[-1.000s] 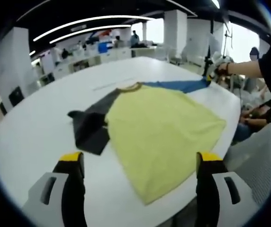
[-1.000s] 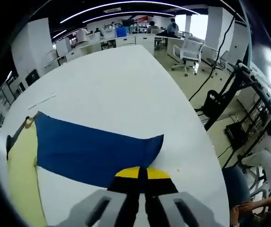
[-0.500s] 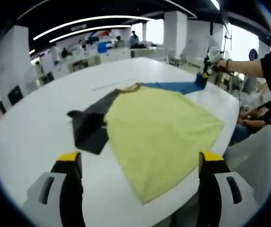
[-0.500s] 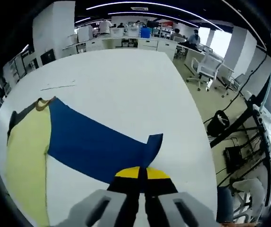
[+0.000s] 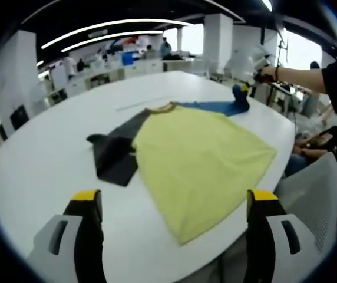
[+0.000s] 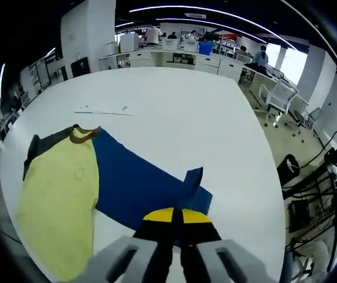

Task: Fold the garment on the visible template until the final outline fits inside the template.

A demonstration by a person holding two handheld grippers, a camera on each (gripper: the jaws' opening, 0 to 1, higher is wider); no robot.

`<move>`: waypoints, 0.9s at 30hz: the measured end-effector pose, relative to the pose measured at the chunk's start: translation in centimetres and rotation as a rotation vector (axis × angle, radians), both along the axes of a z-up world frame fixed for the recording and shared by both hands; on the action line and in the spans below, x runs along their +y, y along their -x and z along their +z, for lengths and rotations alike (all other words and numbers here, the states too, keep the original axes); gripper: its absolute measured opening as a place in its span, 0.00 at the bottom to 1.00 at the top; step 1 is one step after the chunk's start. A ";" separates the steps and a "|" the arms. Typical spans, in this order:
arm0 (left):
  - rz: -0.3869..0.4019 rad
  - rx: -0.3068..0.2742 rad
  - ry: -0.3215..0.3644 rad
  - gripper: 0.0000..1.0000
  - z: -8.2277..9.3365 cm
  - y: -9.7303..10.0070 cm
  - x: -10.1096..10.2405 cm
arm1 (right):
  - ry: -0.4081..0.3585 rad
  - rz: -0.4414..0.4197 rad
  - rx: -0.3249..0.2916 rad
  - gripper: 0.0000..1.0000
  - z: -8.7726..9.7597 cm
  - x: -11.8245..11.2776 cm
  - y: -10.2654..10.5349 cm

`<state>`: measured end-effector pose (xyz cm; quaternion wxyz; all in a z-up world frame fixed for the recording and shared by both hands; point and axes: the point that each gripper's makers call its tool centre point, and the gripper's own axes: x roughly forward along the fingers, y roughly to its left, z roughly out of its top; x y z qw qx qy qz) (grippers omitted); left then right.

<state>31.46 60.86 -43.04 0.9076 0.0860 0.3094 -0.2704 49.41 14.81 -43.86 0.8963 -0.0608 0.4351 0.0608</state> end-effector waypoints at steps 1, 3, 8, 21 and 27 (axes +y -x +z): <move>0.001 0.002 0.001 0.98 -0.1 0.1 0.1 | -0.007 0.010 -0.001 0.00 0.0 0.6 -0.3; 0.014 0.005 0.002 0.98 -0.2 0.1 0.3 | -0.024 0.022 -0.007 0.00 0.1 1.6 -0.8; 0.016 0.005 0.013 0.98 -0.4 0.5 0.3 | -0.055 0.057 -0.003 0.00 -0.1 4.1 -1.6; 0.012 0.019 0.014 0.98 -0.9 0.8 0.8 | -0.081 0.165 -0.017 0.00 0.5 10.0 -3.6; 0.011 0.025 0.020 0.97 -1.1 0.9 0.7 | -0.093 0.203 -0.018 0.00 0.9 12.3 -4.2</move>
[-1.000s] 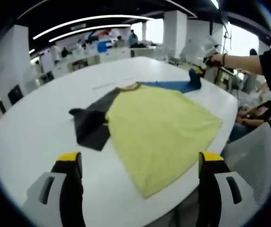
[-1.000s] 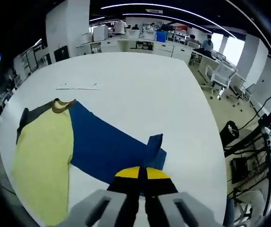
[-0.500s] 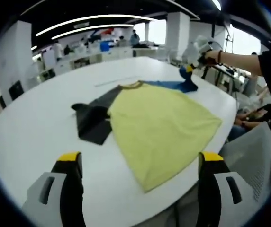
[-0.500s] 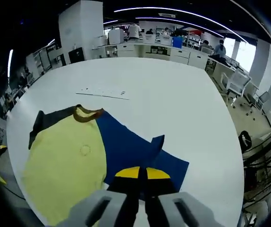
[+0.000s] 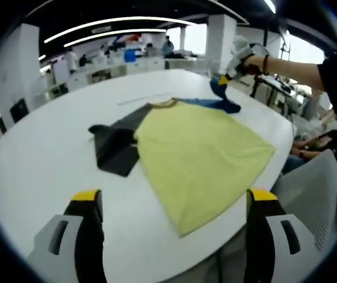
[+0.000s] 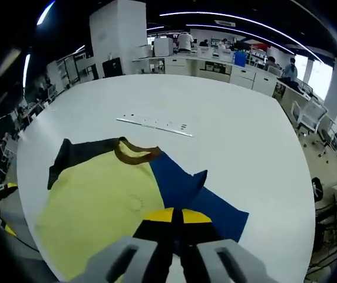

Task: Fold the garment on the visible template until the final outline fits inside the template.

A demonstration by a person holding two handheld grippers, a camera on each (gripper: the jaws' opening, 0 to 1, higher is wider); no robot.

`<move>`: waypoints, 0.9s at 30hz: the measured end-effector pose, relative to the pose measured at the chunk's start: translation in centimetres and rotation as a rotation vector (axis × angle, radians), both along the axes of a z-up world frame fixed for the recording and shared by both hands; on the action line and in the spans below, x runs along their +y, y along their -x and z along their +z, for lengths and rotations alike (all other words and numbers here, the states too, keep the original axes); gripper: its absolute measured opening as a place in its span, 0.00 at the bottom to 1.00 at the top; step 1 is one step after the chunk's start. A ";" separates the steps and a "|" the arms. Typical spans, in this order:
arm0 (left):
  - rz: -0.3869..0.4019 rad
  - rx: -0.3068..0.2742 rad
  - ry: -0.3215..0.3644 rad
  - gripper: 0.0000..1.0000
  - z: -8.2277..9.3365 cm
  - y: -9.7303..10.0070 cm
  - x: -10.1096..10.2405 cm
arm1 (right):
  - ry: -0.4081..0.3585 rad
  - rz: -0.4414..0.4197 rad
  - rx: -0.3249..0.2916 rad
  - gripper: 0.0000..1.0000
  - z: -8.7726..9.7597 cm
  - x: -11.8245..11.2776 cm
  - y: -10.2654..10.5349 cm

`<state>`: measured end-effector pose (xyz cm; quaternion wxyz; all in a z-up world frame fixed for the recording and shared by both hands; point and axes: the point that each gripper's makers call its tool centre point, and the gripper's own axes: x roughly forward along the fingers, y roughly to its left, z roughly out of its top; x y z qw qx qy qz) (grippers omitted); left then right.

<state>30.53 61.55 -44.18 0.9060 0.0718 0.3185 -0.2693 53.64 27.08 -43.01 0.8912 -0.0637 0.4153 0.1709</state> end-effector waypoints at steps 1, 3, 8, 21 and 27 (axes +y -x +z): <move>-0.001 0.003 0.001 0.97 -0.1 0.0 0.0 | -0.003 0.006 0.000 0.00 0.1 0.3 -0.1; -0.006 0.007 0.002 0.97 -0.2 0.1 -0.1 | -0.009 0.025 -0.001 0.00 0.1 1.3 -0.2; -0.008 0.006 0.007 0.97 -0.2 0.1 -0.2 | -0.021 0.054 0.002 0.00 0.1 3.1 -0.5; -0.010 0.011 0.003 0.96 -0.2 -0.1 0.0 | -0.058 0.145 0.003 0.00 0.4 8.7 -1.0; -0.012 0.016 0.000 0.96 -0.3 -0.1 0.0 | -0.064 0.177 0.005 0.00 0.5 10.6 -0.9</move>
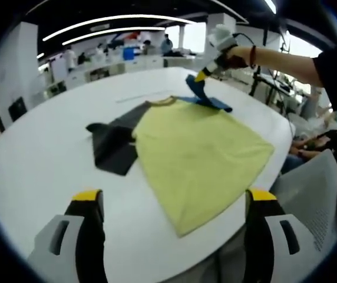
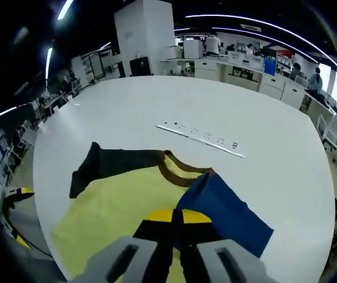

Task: Fold the garment on the visible template until the final outline fits inside the template.

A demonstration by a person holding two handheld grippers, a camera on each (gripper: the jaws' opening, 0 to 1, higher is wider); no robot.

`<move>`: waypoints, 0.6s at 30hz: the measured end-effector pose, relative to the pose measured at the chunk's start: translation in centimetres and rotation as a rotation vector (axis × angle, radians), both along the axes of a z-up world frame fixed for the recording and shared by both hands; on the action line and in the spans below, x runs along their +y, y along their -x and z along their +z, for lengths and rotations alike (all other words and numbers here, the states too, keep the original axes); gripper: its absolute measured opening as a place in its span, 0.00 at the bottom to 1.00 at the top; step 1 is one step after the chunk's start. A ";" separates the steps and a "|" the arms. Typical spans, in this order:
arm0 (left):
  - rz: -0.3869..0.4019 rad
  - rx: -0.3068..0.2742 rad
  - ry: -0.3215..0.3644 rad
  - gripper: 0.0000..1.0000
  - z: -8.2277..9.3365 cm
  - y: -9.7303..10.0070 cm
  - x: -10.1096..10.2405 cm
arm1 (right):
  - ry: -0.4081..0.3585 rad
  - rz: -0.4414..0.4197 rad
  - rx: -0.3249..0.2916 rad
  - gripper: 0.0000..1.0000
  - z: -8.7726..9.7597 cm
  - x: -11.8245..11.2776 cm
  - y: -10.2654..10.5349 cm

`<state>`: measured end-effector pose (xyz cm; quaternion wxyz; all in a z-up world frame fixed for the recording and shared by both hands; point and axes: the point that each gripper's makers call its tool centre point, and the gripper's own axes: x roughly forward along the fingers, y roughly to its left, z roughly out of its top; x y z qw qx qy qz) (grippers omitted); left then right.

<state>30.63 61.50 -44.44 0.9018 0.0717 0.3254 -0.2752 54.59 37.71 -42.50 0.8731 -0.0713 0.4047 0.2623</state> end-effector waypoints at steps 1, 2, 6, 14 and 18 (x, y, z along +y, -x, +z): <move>0.000 0.001 0.000 0.96 0.0 0.0 0.0 | -0.002 0.006 -0.001 0.00 0.0 0.4 0.0; 0.001 0.003 0.000 0.96 -0.1 0.0 0.0 | -0.004 0.010 -0.001 0.00 0.1 0.6 0.0; -0.001 0.005 0.001 0.96 -0.1 0.1 -0.1 | 0.000 0.033 0.002 0.00 0.0 1.7 -0.1; -0.008 0.013 0.002 0.95 -0.2 0.2 -0.4 | -0.005 0.070 0.000 0.00 0.3 3.7 -0.8; -0.007 0.011 0.004 0.95 -0.2 0.2 -0.4 | -0.010 0.089 -0.002 0.00 0.5 4.9 -0.8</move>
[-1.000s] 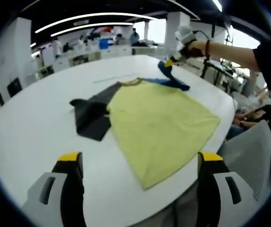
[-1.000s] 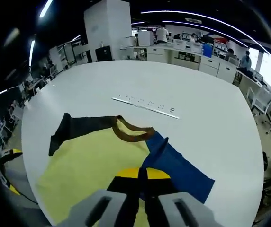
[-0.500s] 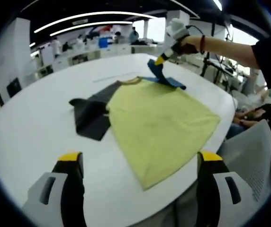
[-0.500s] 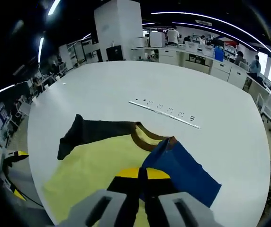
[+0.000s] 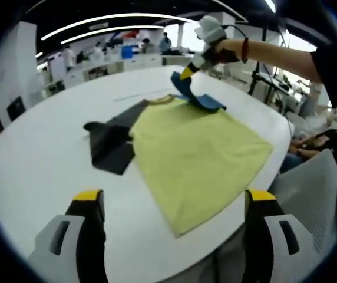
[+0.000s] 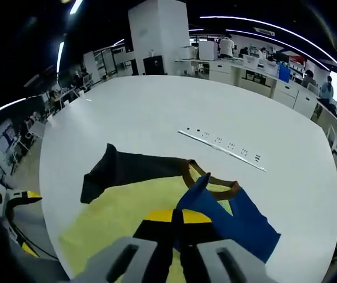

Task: Fold the garment on the visible template until the final outline fits inside the template.

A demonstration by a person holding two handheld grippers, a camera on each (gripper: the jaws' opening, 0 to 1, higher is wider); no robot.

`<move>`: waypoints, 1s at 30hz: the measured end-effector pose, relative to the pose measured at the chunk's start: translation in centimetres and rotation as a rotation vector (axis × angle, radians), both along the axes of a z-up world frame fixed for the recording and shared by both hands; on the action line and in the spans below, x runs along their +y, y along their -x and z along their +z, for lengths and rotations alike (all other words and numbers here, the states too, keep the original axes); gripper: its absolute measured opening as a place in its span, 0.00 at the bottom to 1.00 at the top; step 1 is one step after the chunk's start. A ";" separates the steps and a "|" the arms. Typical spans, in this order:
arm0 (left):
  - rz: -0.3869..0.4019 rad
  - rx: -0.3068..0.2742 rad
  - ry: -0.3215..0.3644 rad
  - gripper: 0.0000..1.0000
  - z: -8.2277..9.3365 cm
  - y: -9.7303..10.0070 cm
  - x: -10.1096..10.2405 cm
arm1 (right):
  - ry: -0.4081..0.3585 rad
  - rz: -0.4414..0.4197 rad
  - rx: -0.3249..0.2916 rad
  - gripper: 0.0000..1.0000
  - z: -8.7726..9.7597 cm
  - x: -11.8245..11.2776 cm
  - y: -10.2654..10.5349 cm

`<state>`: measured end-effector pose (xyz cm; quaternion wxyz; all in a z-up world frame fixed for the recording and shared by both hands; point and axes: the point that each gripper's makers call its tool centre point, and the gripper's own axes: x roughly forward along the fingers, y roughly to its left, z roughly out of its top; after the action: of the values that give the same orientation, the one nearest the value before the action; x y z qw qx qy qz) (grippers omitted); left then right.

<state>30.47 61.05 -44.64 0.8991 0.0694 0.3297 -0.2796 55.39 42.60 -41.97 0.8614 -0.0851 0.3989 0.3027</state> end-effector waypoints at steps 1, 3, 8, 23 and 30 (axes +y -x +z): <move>0.000 0.000 0.001 0.95 0.0 0.0 0.0 | 0.000 0.004 0.000 0.00 0.0 0.3 0.0; -0.003 0.003 0.000 0.95 -0.1 0.1 0.0 | 0.001 0.012 -0.001 0.00 0.0 0.9 0.0; -0.003 0.004 0.002 0.95 -0.1 0.1 0.0 | -0.016 0.026 0.000 0.00 0.3 2.4 0.3; -0.017 0.009 -0.001 0.94 -0.3 0.2 0.1 | -0.062 0.068 0.014 0.00 0.2 6.8 1.2; -0.017 0.017 -0.001 0.95 -0.5 0.4 0.2 | -0.081 0.082 0.015 0.00 0.3 8.2 1.7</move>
<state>30.11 61.23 -45.19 0.8939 0.0703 0.3367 -0.2874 53.73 50.76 -41.67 0.8479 -0.0639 0.3891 0.3543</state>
